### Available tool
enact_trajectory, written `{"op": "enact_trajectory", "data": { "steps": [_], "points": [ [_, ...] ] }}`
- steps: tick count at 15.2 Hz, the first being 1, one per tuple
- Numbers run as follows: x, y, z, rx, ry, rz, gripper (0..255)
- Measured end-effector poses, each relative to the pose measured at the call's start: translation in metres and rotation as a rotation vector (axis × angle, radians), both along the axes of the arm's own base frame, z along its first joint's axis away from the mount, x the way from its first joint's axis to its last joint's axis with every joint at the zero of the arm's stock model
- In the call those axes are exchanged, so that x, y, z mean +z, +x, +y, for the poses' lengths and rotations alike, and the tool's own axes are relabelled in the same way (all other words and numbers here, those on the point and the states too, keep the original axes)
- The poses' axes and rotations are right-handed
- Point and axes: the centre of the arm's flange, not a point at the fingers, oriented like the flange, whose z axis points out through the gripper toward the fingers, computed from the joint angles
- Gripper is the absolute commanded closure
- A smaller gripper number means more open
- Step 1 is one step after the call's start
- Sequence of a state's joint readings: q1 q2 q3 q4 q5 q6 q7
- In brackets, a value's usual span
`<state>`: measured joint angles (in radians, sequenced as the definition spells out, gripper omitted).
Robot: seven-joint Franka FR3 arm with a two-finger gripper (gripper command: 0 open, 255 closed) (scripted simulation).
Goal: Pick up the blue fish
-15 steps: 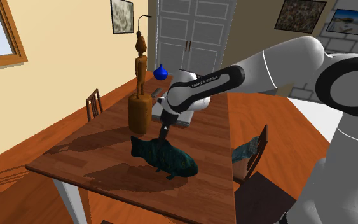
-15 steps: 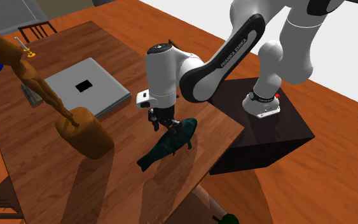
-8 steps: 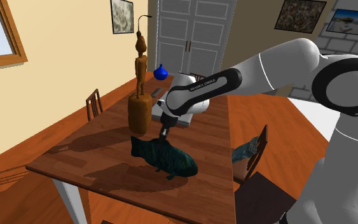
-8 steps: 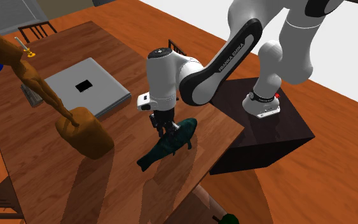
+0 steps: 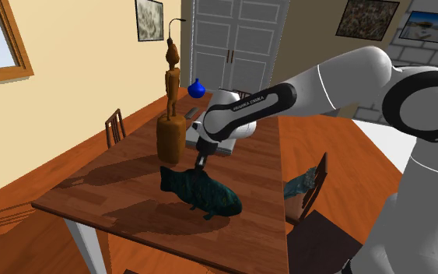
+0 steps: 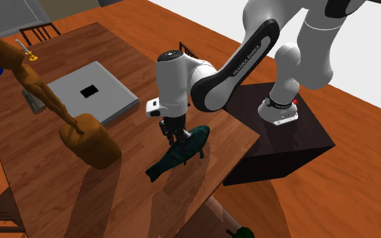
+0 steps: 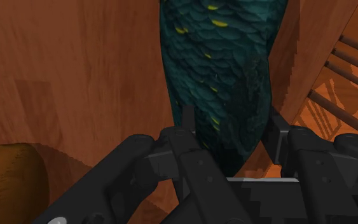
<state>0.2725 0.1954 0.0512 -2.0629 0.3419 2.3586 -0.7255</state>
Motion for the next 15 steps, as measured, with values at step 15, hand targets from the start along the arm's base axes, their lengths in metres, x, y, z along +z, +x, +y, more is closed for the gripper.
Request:
{"op": "enact_trajectory", "data": {
  "steps": [15],
  "points": [
    [0.073, -0.001, 0.000, 0.000, -0.001, 0.002, 255]
  ]
}}
